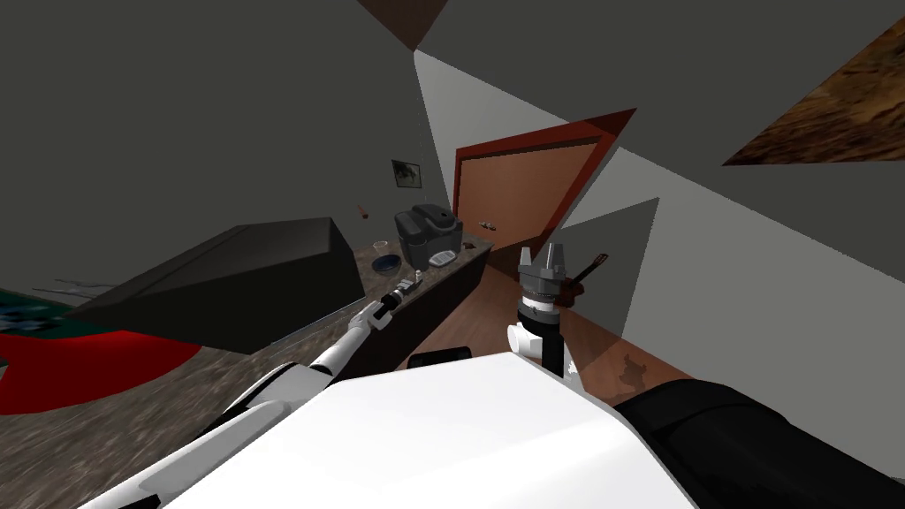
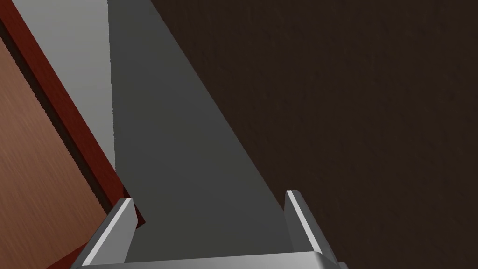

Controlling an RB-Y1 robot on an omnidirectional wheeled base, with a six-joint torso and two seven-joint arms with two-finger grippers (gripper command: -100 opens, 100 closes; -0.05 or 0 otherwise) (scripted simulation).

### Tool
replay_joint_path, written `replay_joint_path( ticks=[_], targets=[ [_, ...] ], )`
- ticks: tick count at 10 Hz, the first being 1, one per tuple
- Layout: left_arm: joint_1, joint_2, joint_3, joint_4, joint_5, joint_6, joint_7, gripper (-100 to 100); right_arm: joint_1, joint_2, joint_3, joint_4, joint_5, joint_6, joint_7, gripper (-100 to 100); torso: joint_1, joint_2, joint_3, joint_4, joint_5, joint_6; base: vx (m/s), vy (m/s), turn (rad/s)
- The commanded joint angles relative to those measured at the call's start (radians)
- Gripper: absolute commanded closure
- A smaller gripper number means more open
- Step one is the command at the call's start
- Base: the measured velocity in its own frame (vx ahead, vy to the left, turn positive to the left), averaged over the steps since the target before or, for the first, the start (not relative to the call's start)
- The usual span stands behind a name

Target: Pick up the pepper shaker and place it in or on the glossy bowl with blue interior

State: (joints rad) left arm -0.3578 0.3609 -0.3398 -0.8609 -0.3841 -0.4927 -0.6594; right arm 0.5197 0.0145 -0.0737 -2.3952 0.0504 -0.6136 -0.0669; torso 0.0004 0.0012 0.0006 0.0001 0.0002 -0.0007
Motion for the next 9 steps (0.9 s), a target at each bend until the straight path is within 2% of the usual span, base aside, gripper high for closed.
replay_joint_path(
  ticks=[1, 2, 3, 4, 5, 7, 8, 9],
  targets=[
    [-0.044, -0.015, -0.016, 0.035, 0.008, 0.004, -0.013, -100, 0.000, 0.000, 0.000, 0.000, 0.000, 0.000, 0.000, 0, 0.000, 0.000, 0.000, 0.000, 0.000, 0.000, -0.020, 0.032, 0.060],
    [-0.078, -0.039, -0.046, 0.077, 0.024, 0.002, -0.033, -100, 0.000, 0.000, 0.000, 0.000, 0.000, 0.000, 0.000, 0, -0.001, 0.000, 0.000, 0.000, 0.000, 0.000, -0.026, 0.040, 0.140],
    [-0.104, -0.039, -0.046, 0.095, 0.024, 0.002, -0.033, -100, 0.000, 0.000, 0.000, 0.000, 0.000, 0.000, 0.000, 0, 0.000, 0.000, 0.000, 0.000, 0.000, 0.000, -0.020, 0.028, 0.071],
    [-0.137, -0.063, -0.076, 0.140, 0.041, 0.000, -0.053, -100, 0.000, 0.000, 0.000, 0.000, 0.000, 0.000, 0.000, 0, -0.001, 0.000, 0.000, 0.000, 0.000, 0.000, -0.020, 0.036, 0.123],
    [-0.161, -0.063, -0.076, 0.149, 0.041, 0.000, -0.053, -100, 0.000, 0.000, 0.000, 0.000, 0.000, 0.000, 0.000, 0, -0.001, 0.000, 0.000, 0.000, 0.000, 0.000, -0.019, 0.034, 0.072],
    [-0.156, -0.062, -0.077, 0.141, 0.040, 0.008, -0.050, -100, 0.000, 0.000, 0.000, 0.000, 0.000, 0.000, 0.000, 0, -0.002, -0.001, 0.000, 0.000, 0.000, 0.000, -0.004, 0.008, -0.001],
    [-0.158, -0.062, -0.077, 0.144, 0.040, 0.006, -0.051, 100, 0.000, 0.000, 0.000, 0.000, 0.000, 0.000, 0.000, 0, -0.002, -0.001, 0.000, 0.000, 0.000, 0.000, 0.000, 0.000, 0.000],
    [-0.158, -0.063, -0.078, 0.143, 0.040, 0.005, -0.051, 100, 0.000, 0.000, 0.000, 0.000, 0.000, 0.000, 0.000, 0, -0.002, -0.001, -0.001, 0.000, -0.001, -0.001, 0.000, 0.000, 0.000]
  ],
)
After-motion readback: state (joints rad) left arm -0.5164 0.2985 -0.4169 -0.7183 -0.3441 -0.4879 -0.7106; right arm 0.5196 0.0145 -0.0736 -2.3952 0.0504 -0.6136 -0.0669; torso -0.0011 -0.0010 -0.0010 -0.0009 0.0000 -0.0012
